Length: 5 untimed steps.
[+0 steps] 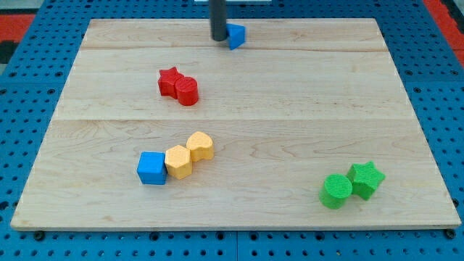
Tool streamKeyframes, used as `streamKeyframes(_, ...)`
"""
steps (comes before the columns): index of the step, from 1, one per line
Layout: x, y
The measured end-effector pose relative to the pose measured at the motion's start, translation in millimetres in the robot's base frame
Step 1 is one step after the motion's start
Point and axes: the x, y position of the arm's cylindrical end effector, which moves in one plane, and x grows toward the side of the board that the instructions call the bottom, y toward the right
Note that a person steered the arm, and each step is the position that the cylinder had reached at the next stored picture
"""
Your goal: Move arm to bottom center of the board
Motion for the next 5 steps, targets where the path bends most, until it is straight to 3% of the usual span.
streamKeyframes(2,-15,112)
streamKeyframes(3,-6,128)
streamKeyframes(5,149,112)
